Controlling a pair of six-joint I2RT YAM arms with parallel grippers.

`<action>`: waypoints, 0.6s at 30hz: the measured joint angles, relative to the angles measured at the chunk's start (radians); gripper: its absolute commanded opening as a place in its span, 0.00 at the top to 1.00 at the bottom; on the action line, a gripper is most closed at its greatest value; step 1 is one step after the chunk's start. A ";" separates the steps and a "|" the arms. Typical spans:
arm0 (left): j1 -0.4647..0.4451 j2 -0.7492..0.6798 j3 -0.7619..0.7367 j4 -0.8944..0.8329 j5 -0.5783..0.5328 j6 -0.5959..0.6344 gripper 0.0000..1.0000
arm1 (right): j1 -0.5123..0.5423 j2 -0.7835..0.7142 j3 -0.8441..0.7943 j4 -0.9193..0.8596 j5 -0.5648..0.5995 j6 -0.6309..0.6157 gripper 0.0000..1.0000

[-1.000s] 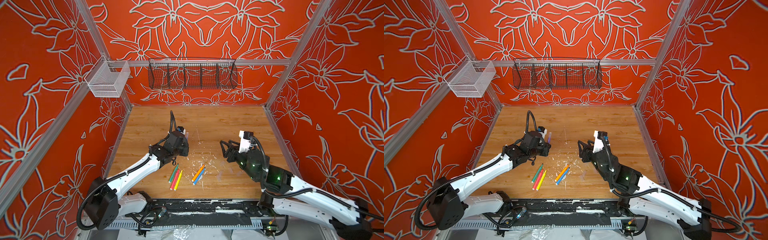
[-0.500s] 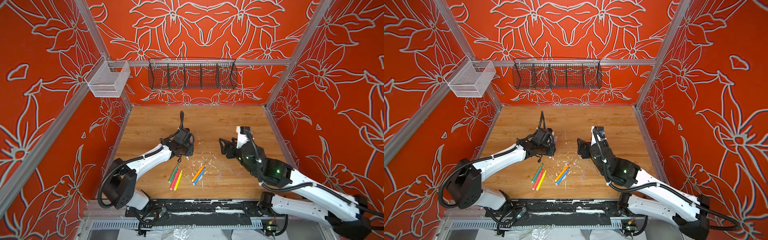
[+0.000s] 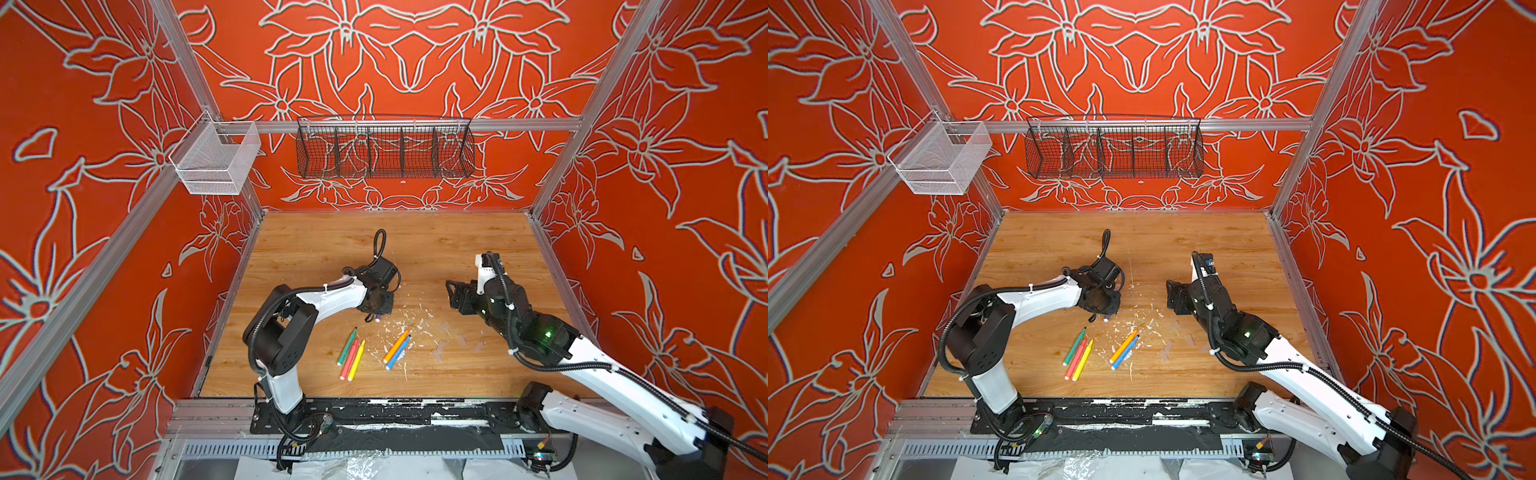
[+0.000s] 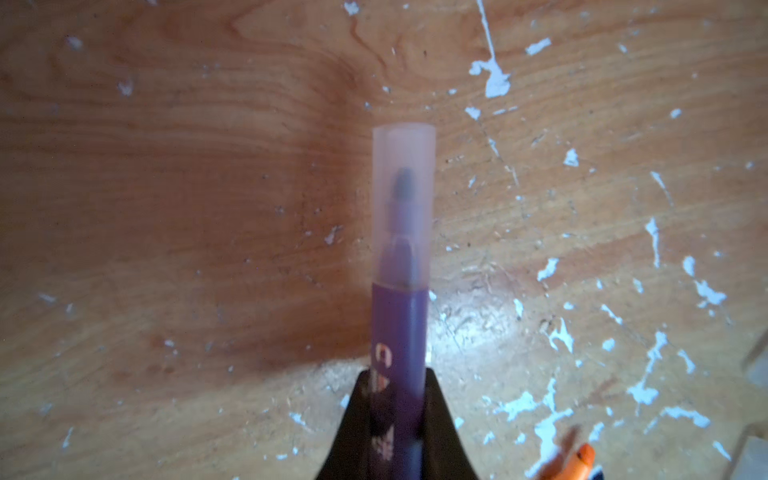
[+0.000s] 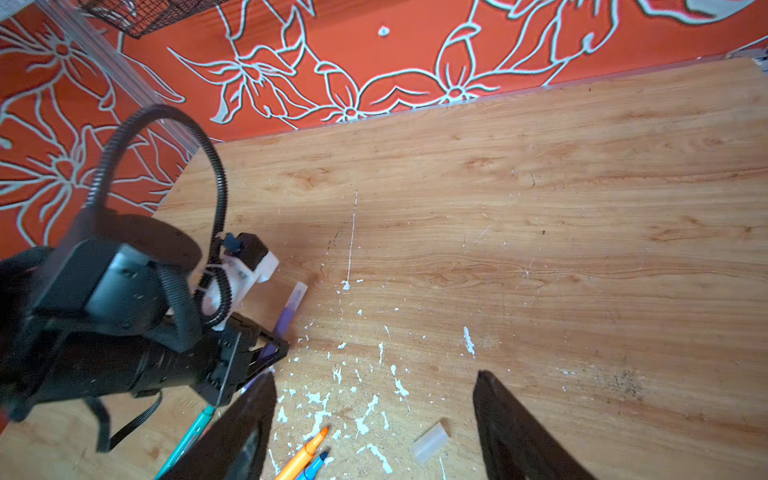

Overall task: Insert the pens into the pen caps
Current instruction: 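Lay the capped purple marker on the table and open the left gripper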

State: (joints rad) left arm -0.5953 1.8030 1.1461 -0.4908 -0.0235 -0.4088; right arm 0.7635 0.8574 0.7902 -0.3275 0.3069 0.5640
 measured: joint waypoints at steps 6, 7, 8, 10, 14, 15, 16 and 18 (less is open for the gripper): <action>-0.010 0.092 0.080 -0.028 -0.008 0.000 1.00 | -0.011 -0.050 -0.031 -0.001 -0.039 -0.003 0.23; -0.016 0.098 0.090 -0.032 -0.017 0.000 0.98 | -0.012 -0.061 -0.035 -0.001 -0.043 -0.003 0.23; -0.022 0.101 0.096 -0.034 -0.019 0.000 0.91 | -0.012 -0.075 -0.039 -0.002 -0.044 -0.003 0.22; -0.031 0.104 0.098 -0.038 -0.024 0.001 0.82 | -0.012 -0.102 -0.042 -0.005 -0.045 -0.003 0.22; -0.042 0.104 0.099 -0.048 -0.029 0.007 0.65 | -0.014 -0.142 -0.044 -0.005 -0.045 -0.003 0.22; -0.044 0.104 0.099 -0.048 -0.031 0.003 0.61 | -0.014 -0.149 -0.045 -0.005 -0.045 -0.003 0.22; -0.046 0.104 0.100 -0.049 -0.032 0.008 0.57 | -0.015 -0.156 -0.046 -0.006 -0.045 -0.003 0.22; -0.048 0.103 0.101 -0.053 -0.037 0.011 0.52 | -0.016 -0.168 -0.047 -0.012 -0.044 -0.003 0.22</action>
State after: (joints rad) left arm -0.6434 1.9064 1.2469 -0.5434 -0.0605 -0.3973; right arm 0.7471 0.6891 0.7429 -0.3397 0.2626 0.5606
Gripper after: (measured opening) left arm 0.441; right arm 0.782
